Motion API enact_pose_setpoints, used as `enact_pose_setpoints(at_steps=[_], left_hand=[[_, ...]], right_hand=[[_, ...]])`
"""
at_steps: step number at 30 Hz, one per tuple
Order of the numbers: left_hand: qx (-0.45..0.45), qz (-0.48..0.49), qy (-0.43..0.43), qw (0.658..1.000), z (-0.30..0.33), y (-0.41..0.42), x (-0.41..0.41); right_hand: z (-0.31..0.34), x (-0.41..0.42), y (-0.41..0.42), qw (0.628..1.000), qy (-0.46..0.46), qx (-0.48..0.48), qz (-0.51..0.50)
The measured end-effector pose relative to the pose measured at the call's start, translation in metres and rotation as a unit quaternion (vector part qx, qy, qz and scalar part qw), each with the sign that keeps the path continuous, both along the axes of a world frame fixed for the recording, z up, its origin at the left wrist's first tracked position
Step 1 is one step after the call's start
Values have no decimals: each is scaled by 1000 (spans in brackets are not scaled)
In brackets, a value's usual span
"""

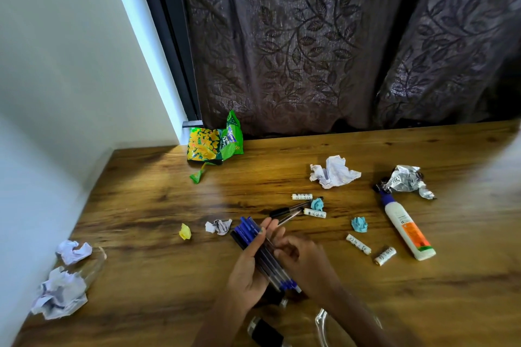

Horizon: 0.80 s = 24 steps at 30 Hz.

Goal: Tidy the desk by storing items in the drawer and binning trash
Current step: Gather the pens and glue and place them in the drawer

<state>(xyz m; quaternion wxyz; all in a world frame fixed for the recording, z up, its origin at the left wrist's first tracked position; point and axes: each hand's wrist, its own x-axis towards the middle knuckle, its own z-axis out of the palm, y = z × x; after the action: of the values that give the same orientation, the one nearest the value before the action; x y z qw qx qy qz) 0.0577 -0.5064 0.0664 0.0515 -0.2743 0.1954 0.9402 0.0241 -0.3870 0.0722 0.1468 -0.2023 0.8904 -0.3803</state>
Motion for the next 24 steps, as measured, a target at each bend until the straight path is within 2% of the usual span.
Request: enact_pose_setpoints(at_steps=[6,8,11,13,17,24], left_hand=[[13,30,-33,999,-7,-4,0],[8,30,-37,999,-8,-5,0],[-2,32,-36,999,-5,-8,0],[-5,35,-35,999,-3,-10,1],[-14,45,-36,998,-1,-13,0],[6,96,-42,995,0,-15,-1]], right_hand=[[0,-29,-2,991,109,72,-14],[-5,-41,-3,980,150,133,17],[-15,-52,-6,943,211,237,101],[-21,-54,-9,930,228,263,117],[-20,-56,-10,918,282,246,130],[-11,-63,-8,933,329,144,25]])
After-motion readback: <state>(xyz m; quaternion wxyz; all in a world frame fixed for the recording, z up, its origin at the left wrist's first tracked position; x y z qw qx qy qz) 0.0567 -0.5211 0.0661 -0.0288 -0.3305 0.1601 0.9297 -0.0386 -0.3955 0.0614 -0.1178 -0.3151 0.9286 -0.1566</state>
